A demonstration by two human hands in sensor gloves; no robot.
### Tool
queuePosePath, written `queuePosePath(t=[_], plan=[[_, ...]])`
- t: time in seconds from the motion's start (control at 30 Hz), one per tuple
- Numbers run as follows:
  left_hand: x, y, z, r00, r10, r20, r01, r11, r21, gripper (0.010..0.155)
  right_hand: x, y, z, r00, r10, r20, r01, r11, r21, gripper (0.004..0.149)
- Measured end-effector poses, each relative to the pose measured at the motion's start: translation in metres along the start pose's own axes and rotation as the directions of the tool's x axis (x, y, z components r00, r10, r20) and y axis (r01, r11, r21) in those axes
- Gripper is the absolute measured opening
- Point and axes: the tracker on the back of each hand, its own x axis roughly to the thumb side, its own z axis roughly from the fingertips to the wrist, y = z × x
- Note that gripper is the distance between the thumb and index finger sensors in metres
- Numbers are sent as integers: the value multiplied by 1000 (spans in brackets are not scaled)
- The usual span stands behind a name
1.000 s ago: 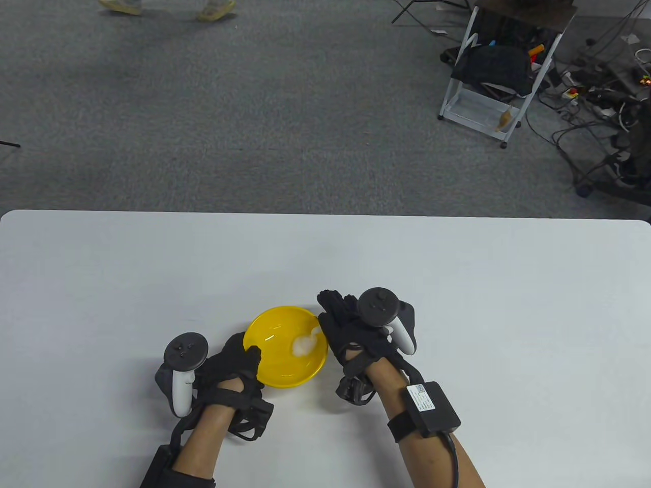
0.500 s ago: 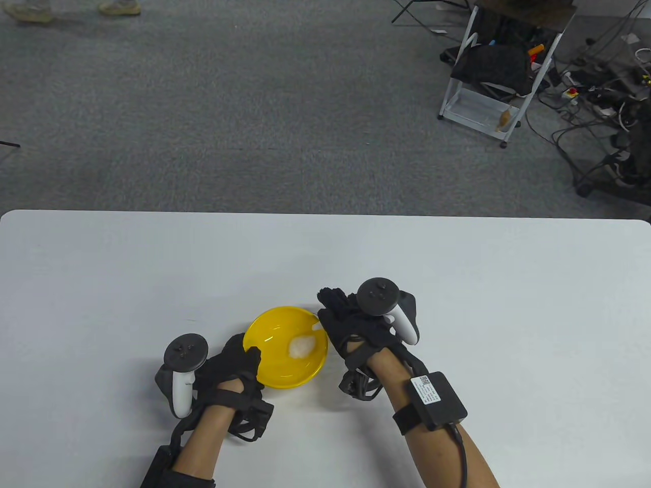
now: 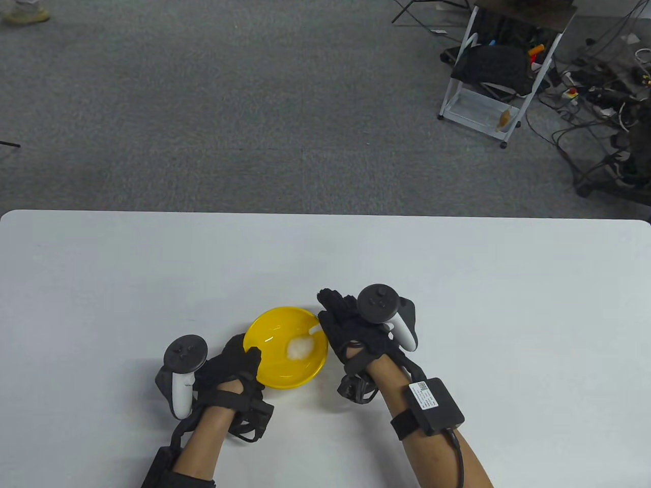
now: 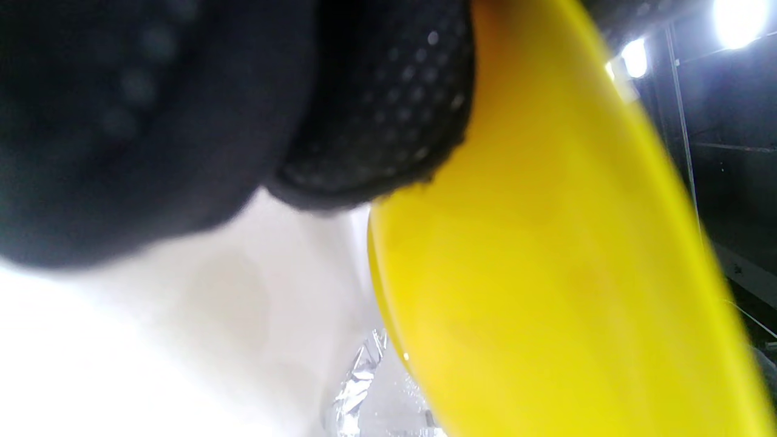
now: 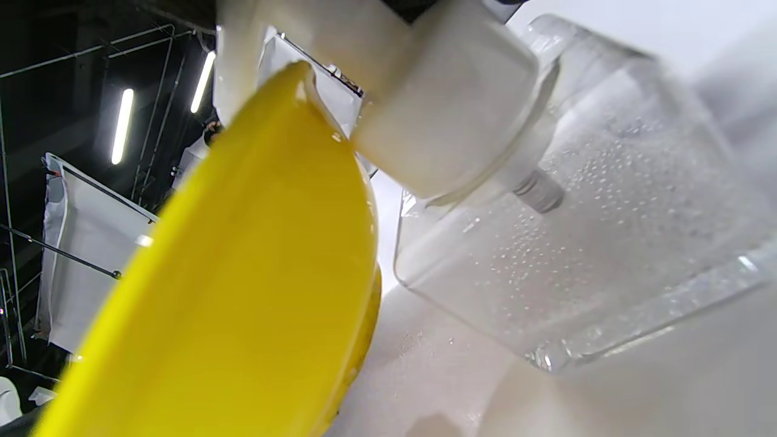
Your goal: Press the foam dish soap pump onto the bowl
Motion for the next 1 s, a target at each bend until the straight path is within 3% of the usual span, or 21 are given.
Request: queuePosePath(t=[0.63, 0.8, 1.0], plan=[[-2, -1, 0, 1000, 1, 4, -1, 1000, 1, 58, -1, 0, 0, 1000, 0, -16, 0, 1000, -4, 69], [-2, -1, 0, 1000, 9, 8, -9, 1000, 0, 58, 9, -7, 0, 997, 68, -40, -67, 998, 21, 69], [-2, -1, -1, 1000, 15, 6, -15, 1000, -5, 58, 8, -8, -1, 999, 20, -42, -18, 999, 44, 69]])
